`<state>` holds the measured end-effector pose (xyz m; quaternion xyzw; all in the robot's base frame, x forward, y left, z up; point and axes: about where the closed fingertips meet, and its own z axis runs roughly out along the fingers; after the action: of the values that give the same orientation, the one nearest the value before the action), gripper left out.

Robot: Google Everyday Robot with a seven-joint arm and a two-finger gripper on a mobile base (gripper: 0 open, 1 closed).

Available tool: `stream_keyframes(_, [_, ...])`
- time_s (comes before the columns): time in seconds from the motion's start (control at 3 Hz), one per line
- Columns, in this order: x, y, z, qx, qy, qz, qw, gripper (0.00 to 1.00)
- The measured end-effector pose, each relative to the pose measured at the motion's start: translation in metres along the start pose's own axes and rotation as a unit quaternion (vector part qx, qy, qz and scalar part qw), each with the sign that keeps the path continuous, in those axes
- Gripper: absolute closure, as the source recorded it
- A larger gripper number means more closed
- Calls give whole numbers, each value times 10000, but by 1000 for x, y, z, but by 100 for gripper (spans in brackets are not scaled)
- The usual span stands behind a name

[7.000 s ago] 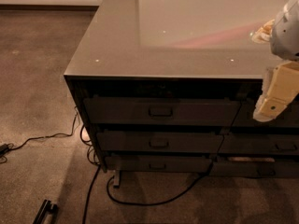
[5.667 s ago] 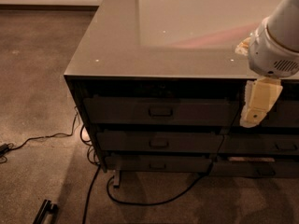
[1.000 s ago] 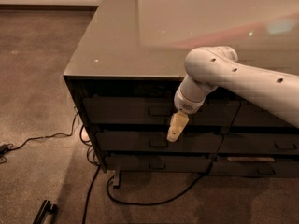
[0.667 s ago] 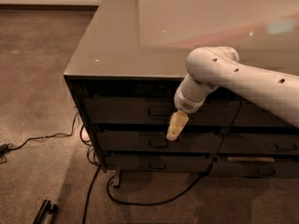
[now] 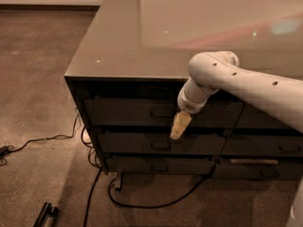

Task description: Open top drawer

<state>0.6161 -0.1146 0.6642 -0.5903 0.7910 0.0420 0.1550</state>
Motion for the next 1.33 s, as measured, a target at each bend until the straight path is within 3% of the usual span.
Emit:
stream_keyframes(0.33, [4, -8, 18, 0, 79, -6, 10000, 0])
stream_keyframes(0.67, [9, -6, 30, -74, 265, -34, 9996, 19])
stream_keyframes(1.33, [9, 33, 3, -83, 329, -33, 9994, 65])
